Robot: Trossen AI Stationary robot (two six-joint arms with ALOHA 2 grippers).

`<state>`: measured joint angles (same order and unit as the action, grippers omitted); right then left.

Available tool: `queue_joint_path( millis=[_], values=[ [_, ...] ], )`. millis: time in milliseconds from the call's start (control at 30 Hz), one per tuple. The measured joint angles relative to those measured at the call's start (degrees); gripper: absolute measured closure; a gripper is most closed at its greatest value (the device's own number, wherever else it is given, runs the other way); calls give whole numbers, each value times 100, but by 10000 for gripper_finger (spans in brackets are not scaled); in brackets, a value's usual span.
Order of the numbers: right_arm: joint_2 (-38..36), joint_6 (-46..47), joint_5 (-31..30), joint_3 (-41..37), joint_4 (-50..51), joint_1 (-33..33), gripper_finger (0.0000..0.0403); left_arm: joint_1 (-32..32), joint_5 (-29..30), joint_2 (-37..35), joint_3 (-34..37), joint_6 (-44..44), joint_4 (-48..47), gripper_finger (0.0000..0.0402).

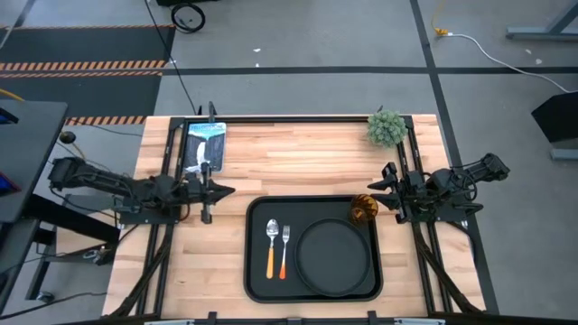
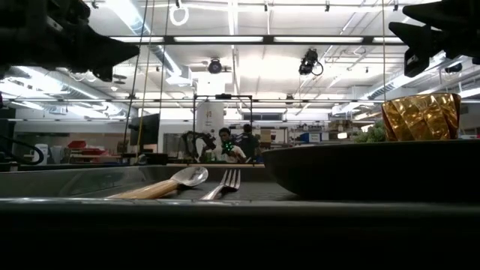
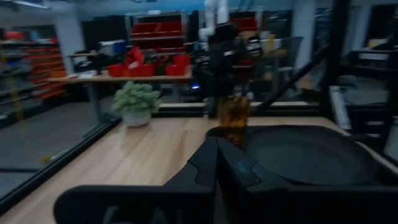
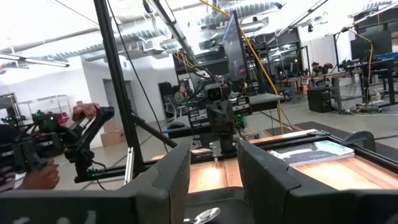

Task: Pick and place plate/cup/fork/spoon on tray
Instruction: Return to Home Position

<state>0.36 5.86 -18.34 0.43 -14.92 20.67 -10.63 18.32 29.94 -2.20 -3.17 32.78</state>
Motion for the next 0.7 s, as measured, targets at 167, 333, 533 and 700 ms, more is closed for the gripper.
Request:
queue_joint_path(
  millis=[167, 333, 533, 700],
  values=[
    [0, 1, 2, 0, 0, 0, 261, 3, -318, -694, 170, 79, -372, 390],
    [0, -1, 0, 0, 0, 0, 261, -9, -320, -1278, 169, 361, -1019, 390],
    [0, -1, 2, 0, 0, 0, 261, 201, -327, -2136, 169, 540, -2419, 390],
    [0, -1, 2, 0, -2, 0, 261, 496, -362, -2735, 167, 839, -2899, 390]
  ],
)
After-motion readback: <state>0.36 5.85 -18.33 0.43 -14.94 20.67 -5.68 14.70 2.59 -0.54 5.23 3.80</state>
